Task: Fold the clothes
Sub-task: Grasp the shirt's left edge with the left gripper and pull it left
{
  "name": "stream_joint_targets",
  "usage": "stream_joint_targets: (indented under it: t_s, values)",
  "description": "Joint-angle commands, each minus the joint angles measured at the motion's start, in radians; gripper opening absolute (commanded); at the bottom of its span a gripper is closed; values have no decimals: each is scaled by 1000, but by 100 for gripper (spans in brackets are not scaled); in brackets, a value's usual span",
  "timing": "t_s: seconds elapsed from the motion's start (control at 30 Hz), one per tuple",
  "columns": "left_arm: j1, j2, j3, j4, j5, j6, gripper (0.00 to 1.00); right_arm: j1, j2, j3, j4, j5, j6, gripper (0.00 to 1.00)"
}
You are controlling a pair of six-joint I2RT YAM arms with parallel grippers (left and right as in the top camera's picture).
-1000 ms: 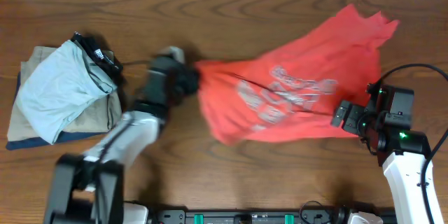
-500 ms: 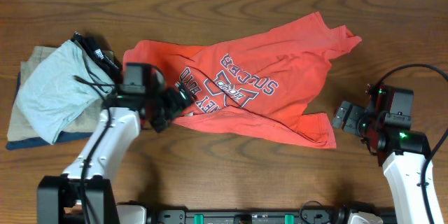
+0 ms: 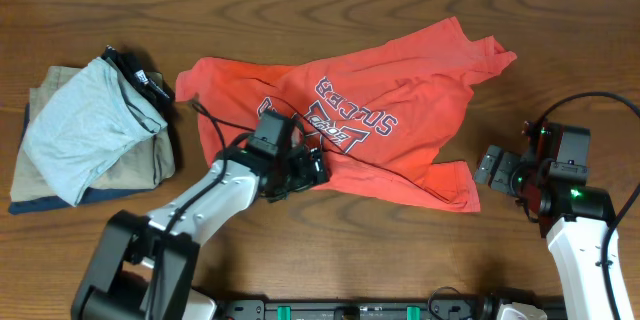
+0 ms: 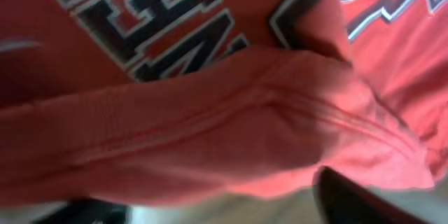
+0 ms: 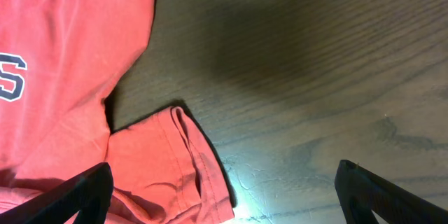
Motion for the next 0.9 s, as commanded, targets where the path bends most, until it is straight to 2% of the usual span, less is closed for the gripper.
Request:
stream_joint_targets:
  t_s: [0.0, 0.03, 0.07, 0.2, 0.33, 0.47, 0.5, 0.57, 0.6, 0.63, 0.73, 0.87]
  values:
    - [-7, 60, -7, 5, -43, -9, 28, -4, -7, 6, -1, 13, 9, 99]
    - [-2, 66, -7, 0, -43, -9, 12, -4, -7, 6, -2, 13, 9, 99]
    - [5, 66, -7, -11, -44, -9, 6, -4, -7, 6, -2, 13, 9, 99]
    - [92, 40, -3, -89, -92, 8, 6, -4, -7, 6, -1, 14, 9, 99]
    - [285, -8, 61, -171, -171, 119, 6, -4, -7, 6, -1, 14, 9, 99]
    - [496, -36, 177, -272, -131, 131, 6, -4, -7, 6, -1, 13, 10, 99]
    - [526, -40, 196, -298, -97, 131, 22, -4, -7, 6, -1, 13, 9, 99]
    - [567, -47, 212, -346, 11, 131, 61, -4, -7, 6, -1, 13, 10, 99]
    - [573, -47, 211, -373, 67, 131, 70, -4, -5, 6, 0, 13, 10, 99]
    - [571, -47, 211, -404, 107, 132, 74, -4, -3, 6, 0, 13, 10, 99]
    - [512, -47, 204, -500, 146, 132, 79, -4, 5, 6, 0, 13, 10, 99]
    - [354, -46, 184, -519, 146, 134, 79, -4, 13, 6, 0, 13, 10, 99]
